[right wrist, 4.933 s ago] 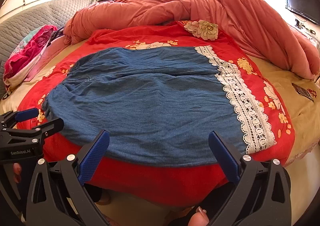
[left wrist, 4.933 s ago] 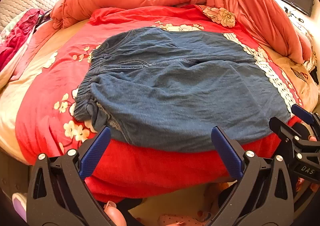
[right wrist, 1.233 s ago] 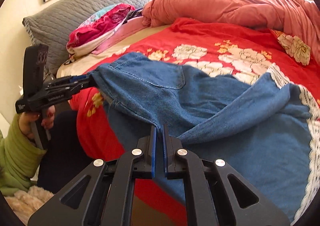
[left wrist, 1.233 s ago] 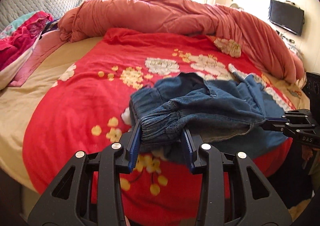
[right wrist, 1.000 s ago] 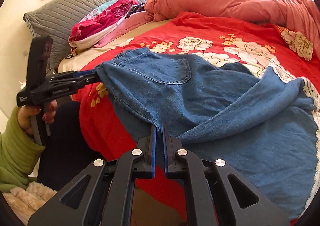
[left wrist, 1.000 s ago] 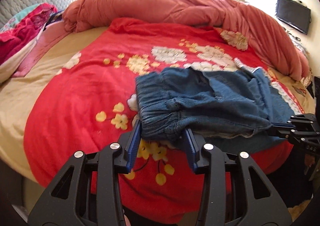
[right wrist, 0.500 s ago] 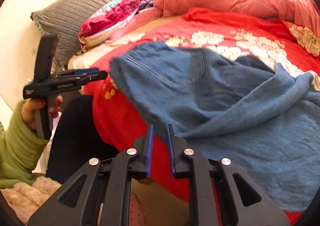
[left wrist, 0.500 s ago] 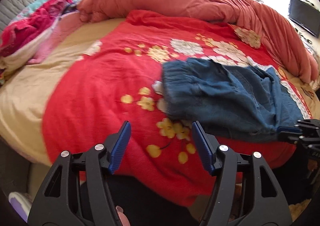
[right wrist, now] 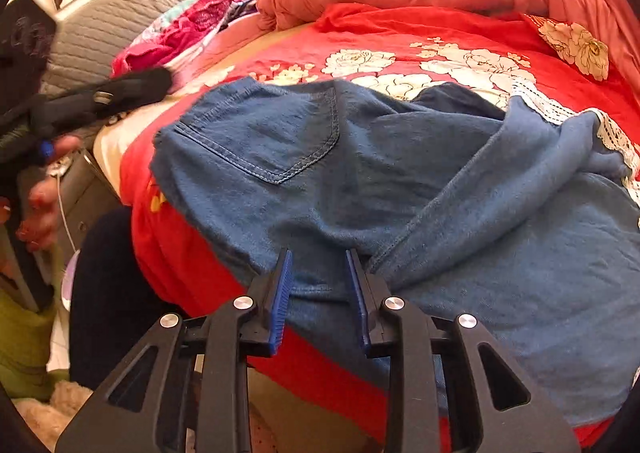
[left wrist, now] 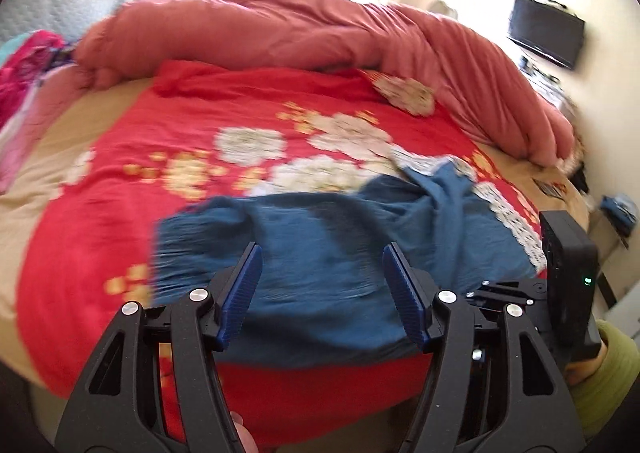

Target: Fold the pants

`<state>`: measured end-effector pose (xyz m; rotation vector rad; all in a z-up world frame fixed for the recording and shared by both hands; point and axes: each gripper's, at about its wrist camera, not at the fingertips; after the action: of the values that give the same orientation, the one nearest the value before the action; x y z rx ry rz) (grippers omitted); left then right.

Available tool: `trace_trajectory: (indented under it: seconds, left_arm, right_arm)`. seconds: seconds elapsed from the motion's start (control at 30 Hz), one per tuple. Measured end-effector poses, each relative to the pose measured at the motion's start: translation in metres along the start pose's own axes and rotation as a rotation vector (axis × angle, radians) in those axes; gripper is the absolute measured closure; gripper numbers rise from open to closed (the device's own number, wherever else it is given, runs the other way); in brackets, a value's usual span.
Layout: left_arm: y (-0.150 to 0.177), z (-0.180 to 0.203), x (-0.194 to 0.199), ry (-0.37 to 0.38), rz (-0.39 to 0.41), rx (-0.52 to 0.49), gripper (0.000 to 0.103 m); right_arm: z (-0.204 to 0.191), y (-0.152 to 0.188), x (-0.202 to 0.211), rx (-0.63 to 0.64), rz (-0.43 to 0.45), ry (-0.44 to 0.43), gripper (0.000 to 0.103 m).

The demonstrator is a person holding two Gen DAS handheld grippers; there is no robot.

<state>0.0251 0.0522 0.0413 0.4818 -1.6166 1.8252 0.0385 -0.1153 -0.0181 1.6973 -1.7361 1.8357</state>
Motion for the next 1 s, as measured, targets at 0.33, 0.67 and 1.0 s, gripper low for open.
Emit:
trace_trajectory:
  seconds: [0.33,0.67,1.0]
  left_arm:
    - [0.029,0.006,-0.065,-0.107,-0.152,-0.030,0.047]
    - [-0.003,0.058,-0.031,0.138,-0.073,-0.104,0.047]
    - [-0.004,0.101,-0.110,0.256,-0.218,-0.114,0.063]
  right_arm:
    - [0.053,-0.005,0.061,-0.154,0.165,0.083,0.061]
    - [0.097,-0.007,0.086,-0.218,0.218,0.232,0.052]
    - [0.126,-0.066,0.090,-0.173,0.183,0.298,0.035]
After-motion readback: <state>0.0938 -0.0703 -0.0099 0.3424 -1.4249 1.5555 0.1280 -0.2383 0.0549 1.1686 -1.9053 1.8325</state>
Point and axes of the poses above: each gripper's, at about its wrist camera, not at the fingertips, and x roughly against the way its jaws point, z to its right, y to its underside, and after that the axes turned 2 degrees about -y, right-handed
